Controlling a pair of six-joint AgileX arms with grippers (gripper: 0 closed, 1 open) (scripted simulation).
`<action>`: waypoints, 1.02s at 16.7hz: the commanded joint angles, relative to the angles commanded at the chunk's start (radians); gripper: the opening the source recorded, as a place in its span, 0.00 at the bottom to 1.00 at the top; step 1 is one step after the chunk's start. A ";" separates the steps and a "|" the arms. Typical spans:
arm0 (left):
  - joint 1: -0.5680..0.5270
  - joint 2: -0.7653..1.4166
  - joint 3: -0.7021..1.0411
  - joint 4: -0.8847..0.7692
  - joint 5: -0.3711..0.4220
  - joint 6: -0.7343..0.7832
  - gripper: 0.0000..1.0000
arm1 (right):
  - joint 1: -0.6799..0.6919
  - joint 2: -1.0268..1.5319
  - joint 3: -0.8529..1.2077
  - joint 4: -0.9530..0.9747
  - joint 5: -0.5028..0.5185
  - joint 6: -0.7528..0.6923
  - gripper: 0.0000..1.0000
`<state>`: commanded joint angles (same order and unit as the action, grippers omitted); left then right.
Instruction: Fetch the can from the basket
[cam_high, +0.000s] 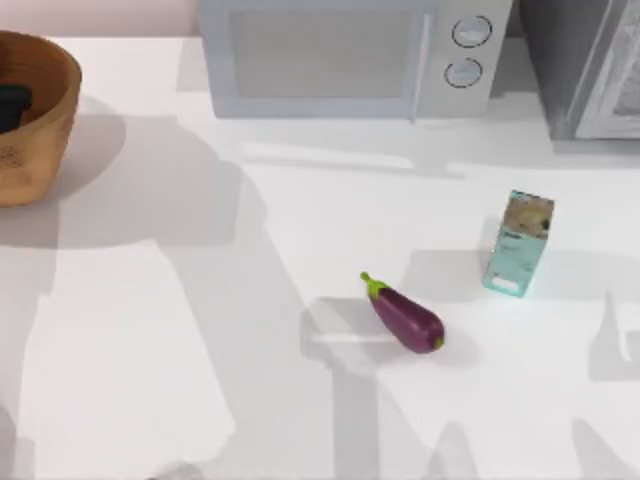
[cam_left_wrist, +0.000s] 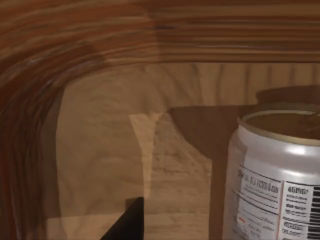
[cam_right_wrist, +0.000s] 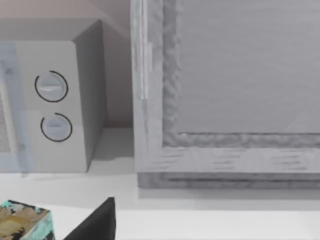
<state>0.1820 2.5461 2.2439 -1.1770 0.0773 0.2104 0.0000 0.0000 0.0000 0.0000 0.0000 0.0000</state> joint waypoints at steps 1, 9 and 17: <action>0.000 0.000 0.000 0.000 0.000 0.000 0.55 | 0.000 0.000 0.000 0.000 0.000 0.000 1.00; 0.000 0.000 0.000 0.000 0.000 0.000 0.00 | 0.000 0.000 0.000 0.000 0.000 0.000 1.00; 0.004 -0.059 -0.031 -0.008 -0.006 -0.008 0.00 | 0.000 0.000 0.000 0.000 0.000 0.000 1.00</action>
<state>0.1857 2.4874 2.2125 -1.1851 0.0711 0.2022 0.0000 0.0000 0.0000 0.0000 0.0000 0.0000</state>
